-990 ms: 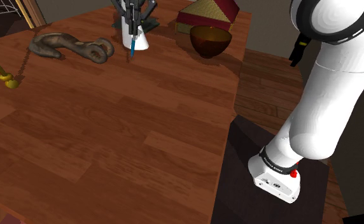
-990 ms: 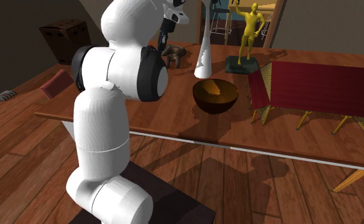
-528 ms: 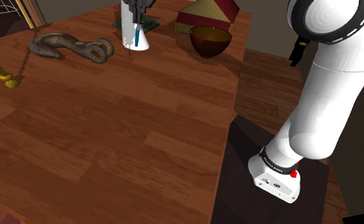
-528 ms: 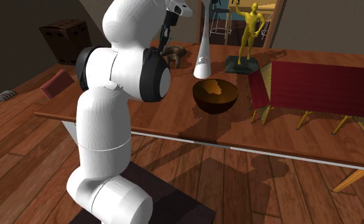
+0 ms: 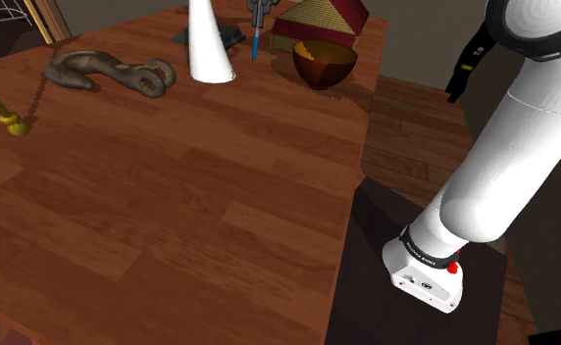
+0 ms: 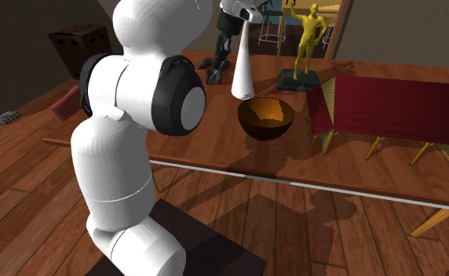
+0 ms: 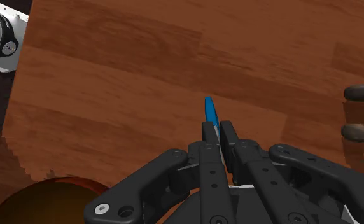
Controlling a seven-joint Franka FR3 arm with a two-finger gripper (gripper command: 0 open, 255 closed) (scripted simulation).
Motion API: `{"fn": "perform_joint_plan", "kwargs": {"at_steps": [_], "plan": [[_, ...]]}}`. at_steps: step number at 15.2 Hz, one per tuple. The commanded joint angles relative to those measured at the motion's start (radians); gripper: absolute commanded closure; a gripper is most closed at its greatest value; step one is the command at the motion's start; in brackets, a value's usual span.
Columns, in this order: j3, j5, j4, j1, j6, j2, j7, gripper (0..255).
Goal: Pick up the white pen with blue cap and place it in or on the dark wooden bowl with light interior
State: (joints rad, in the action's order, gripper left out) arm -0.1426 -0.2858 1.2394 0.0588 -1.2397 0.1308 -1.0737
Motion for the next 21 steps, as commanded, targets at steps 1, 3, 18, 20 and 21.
{"fn": "perform_joint_plan", "kwargs": {"at_steps": [1,3,18,20,21], "plan": [[0.023,-0.001,0.068,0.032,-0.003,-0.050,0.059,255],[0.046,0.002,0.093,0.059,0.009,-0.074,0.108,255],[0.187,0.057,0.189,0.209,0.055,-0.140,0.411,255],[0.186,0.060,0.233,0.208,0.025,-0.154,0.417,255],[0.186,0.061,0.254,0.208,0.010,-0.160,0.420,255]]}}
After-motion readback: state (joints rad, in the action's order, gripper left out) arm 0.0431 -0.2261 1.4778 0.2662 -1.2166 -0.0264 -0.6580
